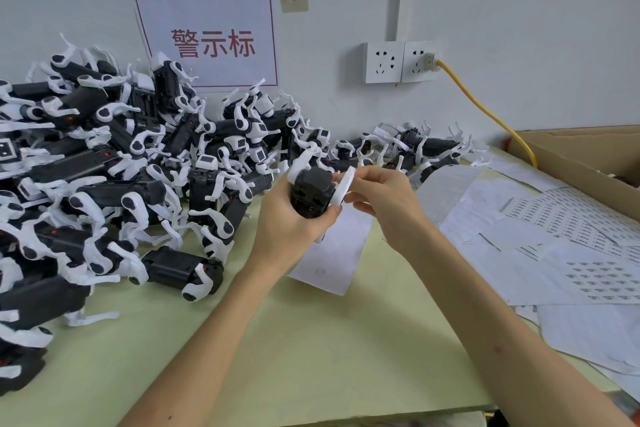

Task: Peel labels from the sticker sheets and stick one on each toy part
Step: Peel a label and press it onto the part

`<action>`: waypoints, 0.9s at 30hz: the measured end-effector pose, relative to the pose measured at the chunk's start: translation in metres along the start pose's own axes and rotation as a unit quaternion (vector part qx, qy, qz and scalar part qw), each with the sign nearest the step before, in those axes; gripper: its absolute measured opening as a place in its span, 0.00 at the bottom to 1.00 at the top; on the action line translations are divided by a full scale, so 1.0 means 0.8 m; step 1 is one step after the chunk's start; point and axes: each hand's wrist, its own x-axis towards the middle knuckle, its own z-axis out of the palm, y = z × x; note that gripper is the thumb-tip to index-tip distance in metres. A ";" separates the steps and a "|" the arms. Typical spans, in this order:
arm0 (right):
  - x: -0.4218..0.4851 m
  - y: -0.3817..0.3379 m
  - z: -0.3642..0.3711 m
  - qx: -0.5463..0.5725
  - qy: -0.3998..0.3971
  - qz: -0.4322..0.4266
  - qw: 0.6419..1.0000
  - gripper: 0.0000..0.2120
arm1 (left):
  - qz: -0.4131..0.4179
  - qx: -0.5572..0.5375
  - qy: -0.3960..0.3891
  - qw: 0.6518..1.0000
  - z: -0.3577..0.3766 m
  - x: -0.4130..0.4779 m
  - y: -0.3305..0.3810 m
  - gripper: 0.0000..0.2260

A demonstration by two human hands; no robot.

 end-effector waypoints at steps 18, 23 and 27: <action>-0.015 -0.014 0.015 -0.012 -0.040 -0.144 0.989 0.03 | -0.171 -0.224 0.049 0.958 -0.010 0.016 -0.001 0.17; -0.018 -0.015 0.017 -0.024 -0.133 -0.119 0.984 0.04 | -0.258 -0.288 -0.009 0.922 -0.016 0.020 -0.012 0.30; -0.018 -0.011 0.018 -0.042 -0.133 -0.130 0.982 0.09 | -0.222 -0.283 -0.092 0.929 -0.012 0.018 -0.010 0.40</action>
